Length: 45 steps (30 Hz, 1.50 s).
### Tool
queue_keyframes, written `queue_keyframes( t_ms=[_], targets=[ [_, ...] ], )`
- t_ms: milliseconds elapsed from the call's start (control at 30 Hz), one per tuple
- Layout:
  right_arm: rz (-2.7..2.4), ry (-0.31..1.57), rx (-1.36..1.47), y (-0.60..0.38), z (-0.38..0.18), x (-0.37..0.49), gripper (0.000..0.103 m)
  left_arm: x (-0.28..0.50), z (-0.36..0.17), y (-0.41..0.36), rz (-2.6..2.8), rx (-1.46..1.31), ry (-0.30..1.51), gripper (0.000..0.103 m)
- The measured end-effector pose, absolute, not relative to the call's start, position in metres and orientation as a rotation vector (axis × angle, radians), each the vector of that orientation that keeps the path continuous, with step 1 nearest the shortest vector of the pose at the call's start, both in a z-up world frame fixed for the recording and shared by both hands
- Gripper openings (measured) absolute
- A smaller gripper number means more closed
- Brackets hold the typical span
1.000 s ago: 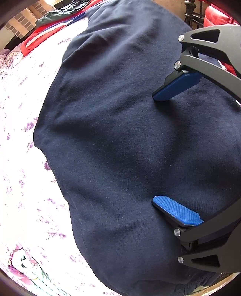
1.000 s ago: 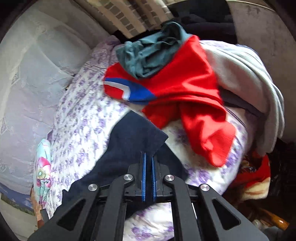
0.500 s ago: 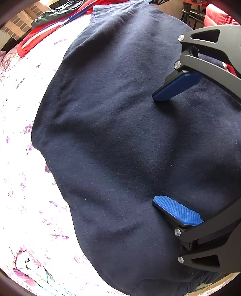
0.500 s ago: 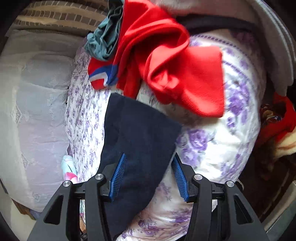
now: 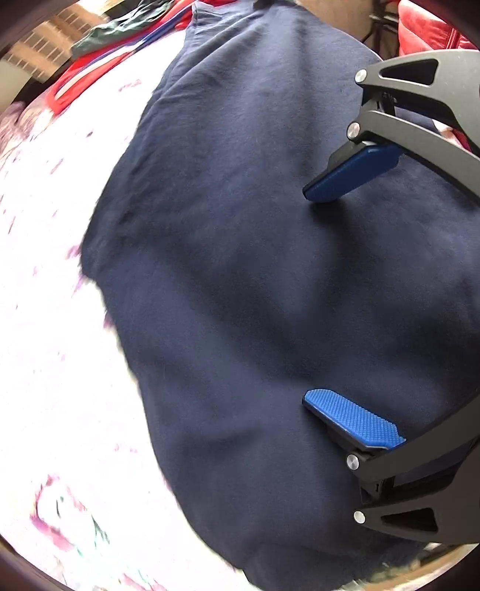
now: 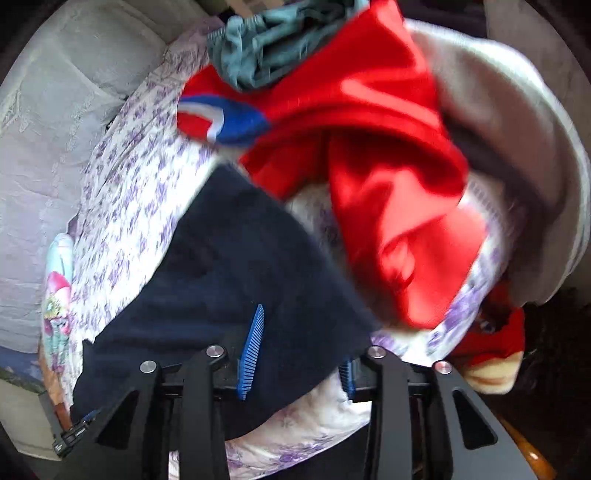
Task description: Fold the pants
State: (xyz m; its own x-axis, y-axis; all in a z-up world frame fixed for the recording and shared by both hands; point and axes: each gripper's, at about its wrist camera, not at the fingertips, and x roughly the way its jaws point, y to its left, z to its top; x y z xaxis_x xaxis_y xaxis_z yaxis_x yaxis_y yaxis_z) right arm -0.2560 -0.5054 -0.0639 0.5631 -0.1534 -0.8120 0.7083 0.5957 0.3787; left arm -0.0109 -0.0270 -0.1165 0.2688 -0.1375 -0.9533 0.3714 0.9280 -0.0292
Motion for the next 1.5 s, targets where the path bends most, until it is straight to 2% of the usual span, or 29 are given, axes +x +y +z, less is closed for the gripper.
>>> queue_keyframes(
  t_ms=[133,200,300,400,500,533,567,633,700,733,767,800,833,933,1033,1100,1200,1300,1333,1500],
  targets=[
    [-0.642,0.695,0.591,-0.509,-0.001,-0.242,0.042,-0.019,-0.094,0.02,-0.268,0.122,1.197,0.099],
    [-0.437,0.756,0.514,-0.473,0.007,-0.19,0.042,-0.02,-0.092,0.042,-0.236,0.085,1.202,0.099],
    [-0.075,0.894,0.452,-0.386,-0.013,-0.109,0.042,-0.023,-0.09,0.069,-0.171,0.066,1.193,0.099],
    [0.181,0.999,0.512,-0.317,-0.047,-0.047,0.044,-0.02,-0.099,0.103,-0.021,0.053,1.236,0.099],
    [0.209,1.141,0.574,-0.299,-0.095,-0.01,0.044,-0.024,-0.108,0.13,-0.08,-0.028,1.238,0.098],
    [0.166,1.155,0.554,-0.308,-0.104,-0.009,0.027,-0.028,-0.106,0.128,-0.101,0.015,1.233,0.098],
    [0.14,1.14,0.585,-0.326,-0.11,-0.012,0.0,-0.03,-0.105,0.125,-0.105,0.054,1.234,0.097],
    [0.065,1.103,0.742,-0.369,-0.115,-0.035,0.0,-0.039,-0.096,0.125,-0.106,0.086,1.212,0.09],
    [-0.043,1.07,0.71,-0.388,-0.097,-0.051,0.005,-0.046,-0.084,0.134,-0.128,0.011,1.203,0.087],
    [-0.057,1.059,0.639,-0.386,-0.085,-0.054,0.018,-0.051,-0.076,0.143,-0.137,-0.024,1.181,0.087],
    [-0.043,1.049,0.572,-0.374,-0.073,-0.055,0.05,-0.054,-0.068,0.146,-0.142,-0.042,1.152,0.088],
    [-0.019,1.032,0.526,-0.362,-0.066,-0.058,0.065,-0.053,-0.063,0.145,-0.151,-0.047,1.132,0.089],
    [0.023,1.012,0.483,-0.341,-0.057,-0.061,0.072,-0.055,-0.059,0.145,-0.169,-0.049,1.122,0.092],
    [0.139,1.063,0.37,-0.294,-0.057,-0.074,0.075,-0.046,-0.073,0.141,-0.117,0.036,1.13,0.096],
    [0.093,1.17,0.33,-0.27,-0.096,-0.079,0.083,-0.033,-0.108,0.153,-0.023,0.033,1.191,0.099],
    [0.074,1.156,0.366,-0.275,-0.112,-0.085,0.083,-0.036,-0.106,0.15,-0.023,0.049,1.151,0.099],
    [0.014,1.173,0.388,-0.285,-0.094,-0.093,0.083,-0.038,-0.102,0.151,-0.019,0.038,1.161,0.099],
    [0.021,1.078,0.401,-0.305,-0.062,-0.108,0.085,-0.034,-0.086,0.154,-0.042,-0.044,1.127,0.098],
    [0.007,1.059,0.399,-0.314,-0.056,-0.112,0.09,-0.036,-0.075,0.149,-0.062,-0.071,1.1,0.098],
    [-0.04,1.055,0.578,-0.378,-0.069,-0.131,0.09,-0.047,-0.06,0.09,-0.148,-0.068,1.06,0.098]
  ],
)
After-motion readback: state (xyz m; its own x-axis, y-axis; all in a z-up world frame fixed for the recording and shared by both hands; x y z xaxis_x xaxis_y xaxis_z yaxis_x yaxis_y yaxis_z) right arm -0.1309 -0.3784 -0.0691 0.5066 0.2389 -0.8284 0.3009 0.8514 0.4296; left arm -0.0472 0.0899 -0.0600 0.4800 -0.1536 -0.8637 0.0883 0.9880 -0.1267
